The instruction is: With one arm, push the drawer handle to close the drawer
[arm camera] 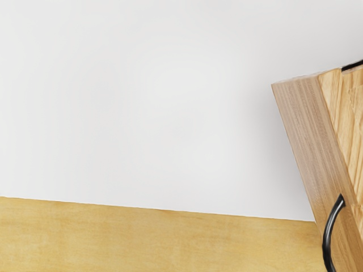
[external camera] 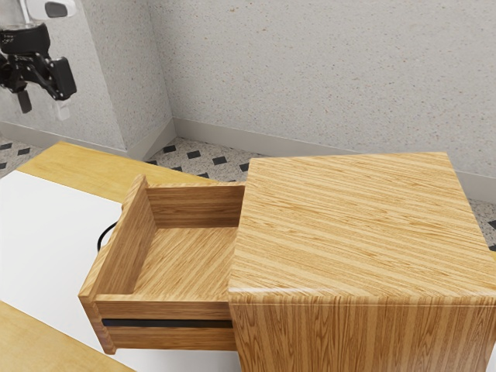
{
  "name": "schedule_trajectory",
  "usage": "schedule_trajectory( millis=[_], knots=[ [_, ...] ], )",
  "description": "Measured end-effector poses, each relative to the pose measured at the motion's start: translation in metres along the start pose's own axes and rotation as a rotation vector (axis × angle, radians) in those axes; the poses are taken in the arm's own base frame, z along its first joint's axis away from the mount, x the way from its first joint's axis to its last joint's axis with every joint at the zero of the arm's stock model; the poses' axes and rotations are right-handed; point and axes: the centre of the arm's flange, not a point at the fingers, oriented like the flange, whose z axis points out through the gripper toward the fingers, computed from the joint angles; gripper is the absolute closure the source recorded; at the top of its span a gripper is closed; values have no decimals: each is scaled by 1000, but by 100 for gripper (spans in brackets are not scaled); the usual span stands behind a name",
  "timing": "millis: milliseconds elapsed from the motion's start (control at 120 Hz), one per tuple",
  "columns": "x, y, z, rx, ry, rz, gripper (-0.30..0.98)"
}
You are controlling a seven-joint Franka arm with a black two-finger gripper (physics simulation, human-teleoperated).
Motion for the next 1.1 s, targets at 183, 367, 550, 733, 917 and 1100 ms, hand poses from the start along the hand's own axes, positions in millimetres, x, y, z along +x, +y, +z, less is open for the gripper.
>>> schedule_trajectory(
  millis=[183,367,550,733,917,1100],
  knots=[
    [16,3,-11,4,132,-7,2],
    [-9,-5,28,-40,97,37,2],
    [-53,-25,119,19,48,94,2],
    [-40,-62,174,76,81,284,2],
    [-32,-106,204,46,103,456,5],
    [-24,-122,225,33,147,775,48]
  ],
)
